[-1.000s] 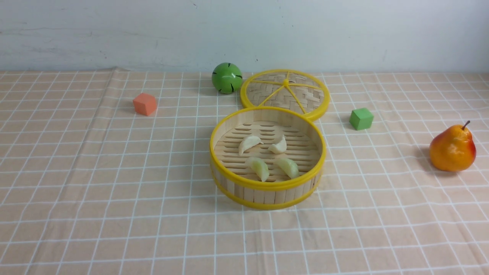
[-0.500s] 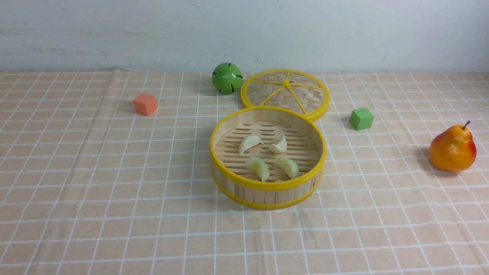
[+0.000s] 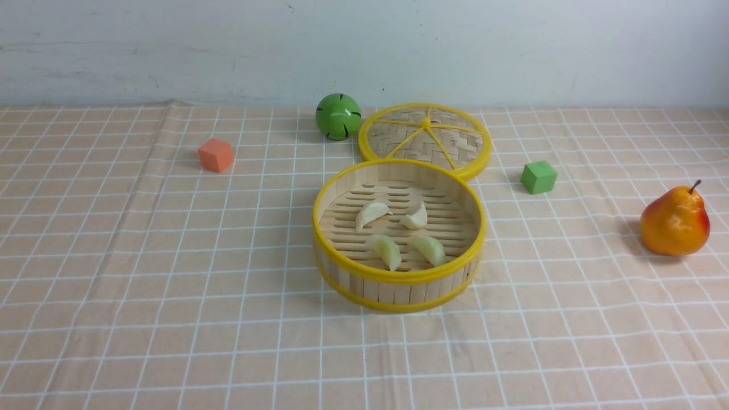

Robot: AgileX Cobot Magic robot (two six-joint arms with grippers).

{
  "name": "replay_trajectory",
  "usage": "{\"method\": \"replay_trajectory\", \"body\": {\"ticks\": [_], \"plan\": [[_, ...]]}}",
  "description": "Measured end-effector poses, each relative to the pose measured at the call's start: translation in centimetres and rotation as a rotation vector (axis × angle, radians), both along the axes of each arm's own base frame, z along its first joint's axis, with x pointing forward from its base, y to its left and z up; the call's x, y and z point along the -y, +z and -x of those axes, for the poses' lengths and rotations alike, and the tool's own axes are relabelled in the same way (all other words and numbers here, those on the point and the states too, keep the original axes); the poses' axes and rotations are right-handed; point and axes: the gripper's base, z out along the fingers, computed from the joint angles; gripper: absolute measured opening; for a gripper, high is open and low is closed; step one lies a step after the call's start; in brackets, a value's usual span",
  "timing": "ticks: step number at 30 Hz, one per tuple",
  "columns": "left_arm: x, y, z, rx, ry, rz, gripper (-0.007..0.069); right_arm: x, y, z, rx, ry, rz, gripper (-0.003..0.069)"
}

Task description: Put the dumplings into the steamer on the table with the brown tablecloth.

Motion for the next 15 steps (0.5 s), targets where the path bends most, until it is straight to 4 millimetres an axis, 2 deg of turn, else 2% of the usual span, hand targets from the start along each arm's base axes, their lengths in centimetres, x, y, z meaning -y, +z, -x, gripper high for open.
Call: {"method": "replay_trajectory", "body": {"ticks": [15], "plan": [[0.0, 0.0, 0.0, 0.0, 0.0, 0.0, 0.0123, 0.0, -0.01, 0.0, -0.001, 0.0, 0.0, -0.0013]]}}
